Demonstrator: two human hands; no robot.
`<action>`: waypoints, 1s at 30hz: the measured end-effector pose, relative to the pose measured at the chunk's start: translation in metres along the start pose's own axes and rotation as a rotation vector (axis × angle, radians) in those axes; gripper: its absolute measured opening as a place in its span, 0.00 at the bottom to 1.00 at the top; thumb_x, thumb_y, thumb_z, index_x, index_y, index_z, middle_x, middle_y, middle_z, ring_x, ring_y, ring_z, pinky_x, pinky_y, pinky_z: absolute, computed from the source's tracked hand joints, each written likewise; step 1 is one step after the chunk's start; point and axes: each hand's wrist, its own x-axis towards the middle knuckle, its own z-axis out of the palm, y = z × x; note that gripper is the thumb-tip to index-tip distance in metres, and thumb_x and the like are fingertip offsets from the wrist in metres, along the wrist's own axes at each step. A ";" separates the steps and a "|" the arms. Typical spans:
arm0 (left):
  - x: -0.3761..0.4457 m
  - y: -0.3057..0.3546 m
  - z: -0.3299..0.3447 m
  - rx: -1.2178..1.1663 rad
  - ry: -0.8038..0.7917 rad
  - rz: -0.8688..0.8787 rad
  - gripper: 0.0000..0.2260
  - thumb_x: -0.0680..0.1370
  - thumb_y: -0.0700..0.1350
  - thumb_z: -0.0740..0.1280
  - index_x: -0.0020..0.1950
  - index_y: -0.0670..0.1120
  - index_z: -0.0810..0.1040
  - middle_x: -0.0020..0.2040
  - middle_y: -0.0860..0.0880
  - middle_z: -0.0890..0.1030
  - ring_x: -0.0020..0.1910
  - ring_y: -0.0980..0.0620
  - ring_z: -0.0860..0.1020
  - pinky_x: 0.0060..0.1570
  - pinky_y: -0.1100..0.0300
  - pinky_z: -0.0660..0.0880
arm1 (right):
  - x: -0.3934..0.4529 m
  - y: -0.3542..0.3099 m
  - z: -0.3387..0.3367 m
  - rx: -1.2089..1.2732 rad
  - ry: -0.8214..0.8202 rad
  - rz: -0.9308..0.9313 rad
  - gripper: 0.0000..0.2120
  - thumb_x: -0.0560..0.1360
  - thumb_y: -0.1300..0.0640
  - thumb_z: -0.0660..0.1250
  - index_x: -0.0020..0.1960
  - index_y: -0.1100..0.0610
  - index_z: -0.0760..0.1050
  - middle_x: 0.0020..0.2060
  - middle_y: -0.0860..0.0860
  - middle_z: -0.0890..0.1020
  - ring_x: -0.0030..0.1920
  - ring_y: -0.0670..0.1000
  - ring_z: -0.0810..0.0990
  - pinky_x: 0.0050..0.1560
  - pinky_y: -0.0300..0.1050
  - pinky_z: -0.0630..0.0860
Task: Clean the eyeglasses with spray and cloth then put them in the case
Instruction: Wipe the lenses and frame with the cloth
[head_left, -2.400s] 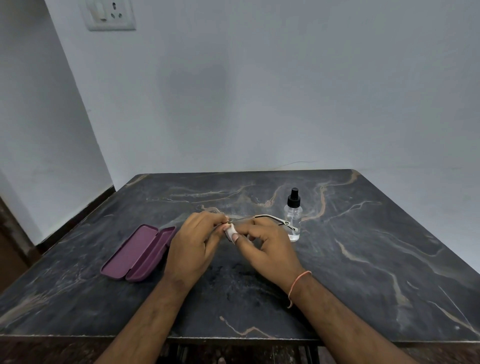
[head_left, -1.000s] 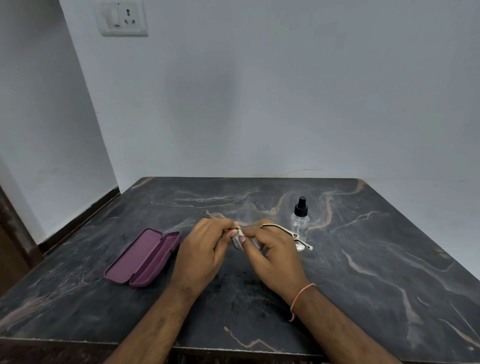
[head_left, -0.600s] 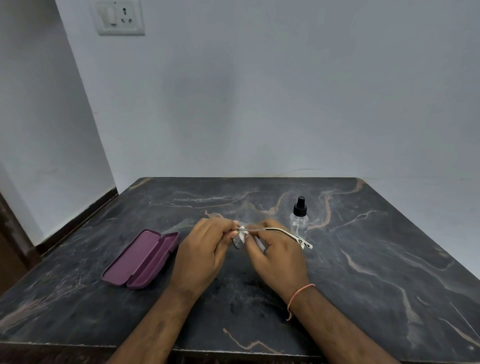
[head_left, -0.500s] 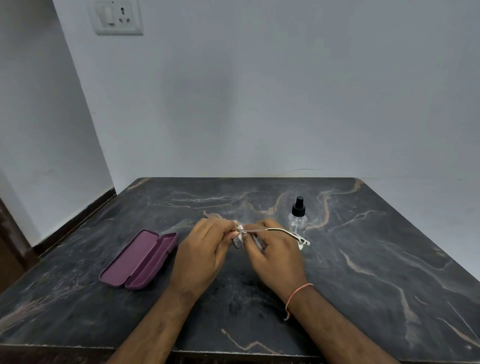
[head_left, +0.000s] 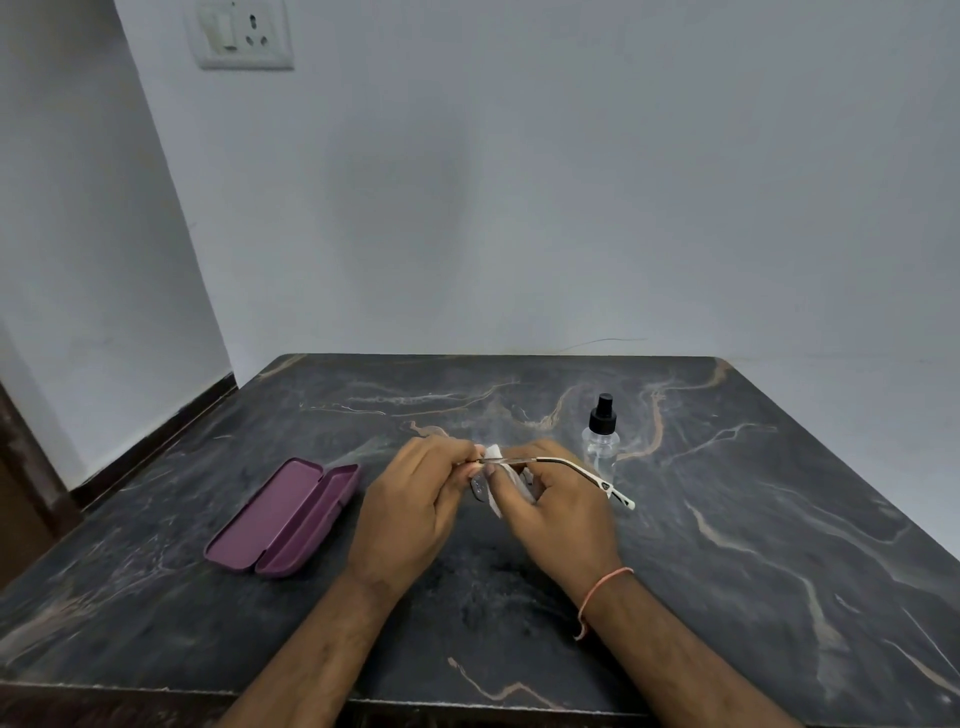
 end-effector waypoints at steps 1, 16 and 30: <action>0.000 -0.001 0.001 0.005 -0.003 0.002 0.05 0.87 0.49 0.66 0.61 0.52 0.80 0.54 0.56 0.83 0.53 0.58 0.79 0.53 0.71 0.73 | 0.000 0.000 0.000 0.062 -0.014 0.006 0.04 0.81 0.52 0.76 0.51 0.49 0.90 0.46 0.42 0.86 0.48 0.46 0.84 0.51 0.48 0.80; -0.001 -0.002 0.002 -0.049 -0.005 -0.097 0.09 0.87 0.52 0.64 0.61 0.51 0.81 0.55 0.58 0.83 0.55 0.57 0.81 0.52 0.60 0.79 | 0.002 -0.004 -0.003 0.250 -0.109 -0.033 0.05 0.81 0.54 0.77 0.54 0.46 0.91 0.39 0.39 0.83 0.43 0.43 0.81 0.43 0.30 0.71; 0.005 -0.007 -0.002 -0.223 0.322 -0.328 0.09 0.89 0.59 0.57 0.61 0.57 0.72 0.60 0.61 0.82 0.58 0.56 0.83 0.55 0.60 0.80 | 0.007 -0.033 0.012 0.744 -0.409 0.667 0.07 0.83 0.57 0.75 0.51 0.60 0.88 0.36 0.57 0.88 0.27 0.48 0.78 0.22 0.39 0.72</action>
